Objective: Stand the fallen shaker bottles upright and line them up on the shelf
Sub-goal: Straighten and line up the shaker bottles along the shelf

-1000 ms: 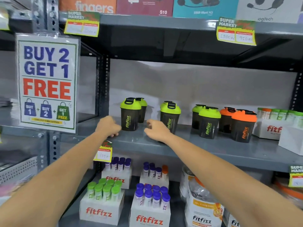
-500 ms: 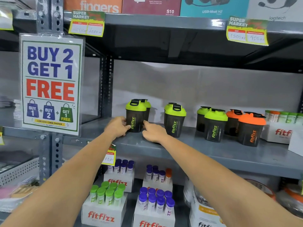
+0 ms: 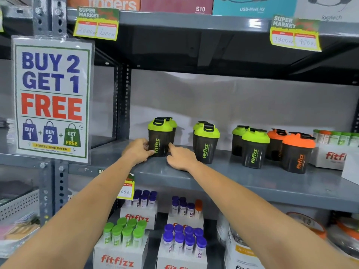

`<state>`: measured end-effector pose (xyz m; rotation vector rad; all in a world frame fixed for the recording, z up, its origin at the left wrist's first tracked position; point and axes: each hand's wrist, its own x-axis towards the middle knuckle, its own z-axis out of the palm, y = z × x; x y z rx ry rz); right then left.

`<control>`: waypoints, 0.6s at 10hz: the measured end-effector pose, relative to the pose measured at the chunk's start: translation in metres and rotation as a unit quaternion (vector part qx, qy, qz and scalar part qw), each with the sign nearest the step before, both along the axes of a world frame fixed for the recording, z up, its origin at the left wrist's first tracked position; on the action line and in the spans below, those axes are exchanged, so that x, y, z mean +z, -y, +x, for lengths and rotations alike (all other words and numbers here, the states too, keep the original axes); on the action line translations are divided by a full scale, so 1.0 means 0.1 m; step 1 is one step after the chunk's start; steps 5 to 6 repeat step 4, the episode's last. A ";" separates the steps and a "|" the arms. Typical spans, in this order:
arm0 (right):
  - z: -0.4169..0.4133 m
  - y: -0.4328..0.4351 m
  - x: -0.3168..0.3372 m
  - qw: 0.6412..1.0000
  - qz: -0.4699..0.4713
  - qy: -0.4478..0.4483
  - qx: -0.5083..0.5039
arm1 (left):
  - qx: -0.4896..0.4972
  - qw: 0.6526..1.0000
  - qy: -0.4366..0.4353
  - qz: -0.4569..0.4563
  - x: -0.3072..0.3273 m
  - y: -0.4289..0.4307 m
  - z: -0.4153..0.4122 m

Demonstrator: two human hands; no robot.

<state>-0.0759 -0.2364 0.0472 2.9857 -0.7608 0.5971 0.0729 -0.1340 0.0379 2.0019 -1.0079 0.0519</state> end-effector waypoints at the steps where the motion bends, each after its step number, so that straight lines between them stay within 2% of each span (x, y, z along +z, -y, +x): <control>1: -0.01 -0.03 -0.03 1.000 -0.016 -0.005 -0.005 | 0.003 1.000 -0.008 0.028 0.00 -0.01 -0.01; 2: -0.04 -0.07 -0.02 1.000 -0.010 -0.004 -0.011 | 0.044 0.997 0.013 0.065 0.02 -0.04 -0.04; 4: -0.25 -0.11 0.00 0.999 0.017 -0.009 0.027 | 0.099 0.977 0.107 0.152 0.08 -0.11 -0.23; 6: -0.25 -0.11 0.00 0.999 0.017 -0.009 0.027 | 0.099 0.977 0.107 0.152 0.08 -0.11 -0.23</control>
